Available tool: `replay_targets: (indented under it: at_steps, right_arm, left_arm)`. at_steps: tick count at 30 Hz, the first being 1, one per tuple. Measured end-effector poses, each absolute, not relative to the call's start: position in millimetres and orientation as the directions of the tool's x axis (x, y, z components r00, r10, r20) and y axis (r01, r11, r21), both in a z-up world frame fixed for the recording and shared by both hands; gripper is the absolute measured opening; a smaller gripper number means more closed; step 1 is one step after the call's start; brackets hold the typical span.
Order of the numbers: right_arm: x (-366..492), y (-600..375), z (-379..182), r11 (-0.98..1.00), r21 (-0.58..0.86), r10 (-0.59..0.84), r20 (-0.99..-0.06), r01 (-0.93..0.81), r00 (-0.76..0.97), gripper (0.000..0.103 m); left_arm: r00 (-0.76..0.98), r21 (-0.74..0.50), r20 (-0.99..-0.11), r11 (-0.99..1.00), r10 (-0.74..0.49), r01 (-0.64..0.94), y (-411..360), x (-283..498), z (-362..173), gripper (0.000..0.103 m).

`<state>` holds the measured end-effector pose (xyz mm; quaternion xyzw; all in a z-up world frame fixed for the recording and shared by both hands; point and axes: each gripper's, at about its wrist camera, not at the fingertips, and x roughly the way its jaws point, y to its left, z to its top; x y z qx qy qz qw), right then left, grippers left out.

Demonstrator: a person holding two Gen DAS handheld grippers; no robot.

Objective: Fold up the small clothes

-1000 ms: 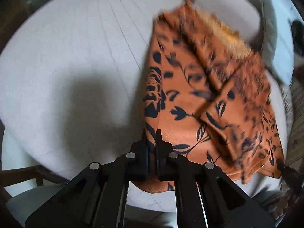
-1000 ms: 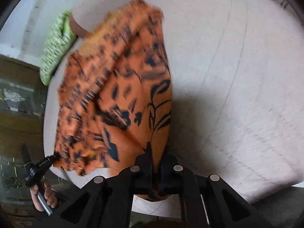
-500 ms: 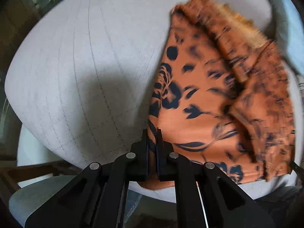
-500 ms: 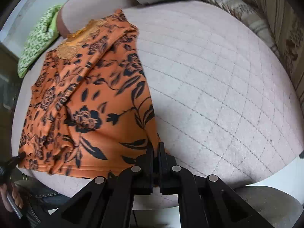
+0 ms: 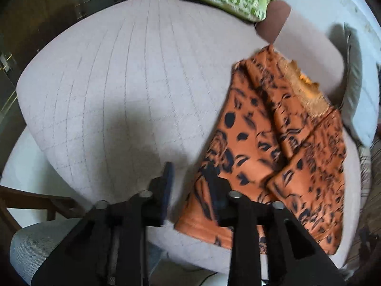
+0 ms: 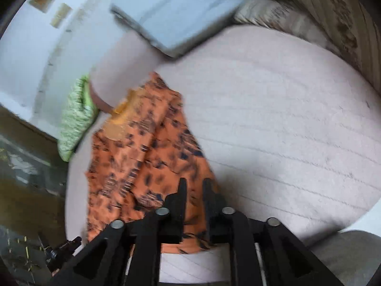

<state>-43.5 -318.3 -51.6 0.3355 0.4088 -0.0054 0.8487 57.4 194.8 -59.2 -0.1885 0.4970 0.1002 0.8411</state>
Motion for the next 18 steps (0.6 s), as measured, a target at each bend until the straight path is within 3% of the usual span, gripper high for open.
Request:
replay_targets:
  at_steps: [1, 2, 11, 18]
  right_arm:
    - [-41, -313, -51, 0.778, 0.569, 0.277, -0.691, 0.267, 0.668, 0.034]
    - [-39, -308, -51, 0.782, 0.570, 0.288, -0.688, 0.251, 0.666, 0.034]
    - [-22, -275, -46, 0.815, 0.565, 0.373, -0.684, 0.131, 0.627, 0.034]
    - [61, -265, -22, 0.857, 0.515, 0.443, -0.717, -0.020, 0.538, 0.035]
  left_arm:
    - [0.490, -0.221, -0.872, 0.910, -0.023, -0.351, 195, 58, -57, 0.054]
    - [0.489, -0.224, -0.872, 0.912, -0.029, -0.344, 193, 61, -57, 0.057]
    - [0.503, -0.272, -0.856, 0.930, -0.118, -0.245, 171, 70, -40, 0.057]
    - [0.511, -0.345, -0.832, 0.923, -0.217, -0.169, 137, 154, -13, 0.057]
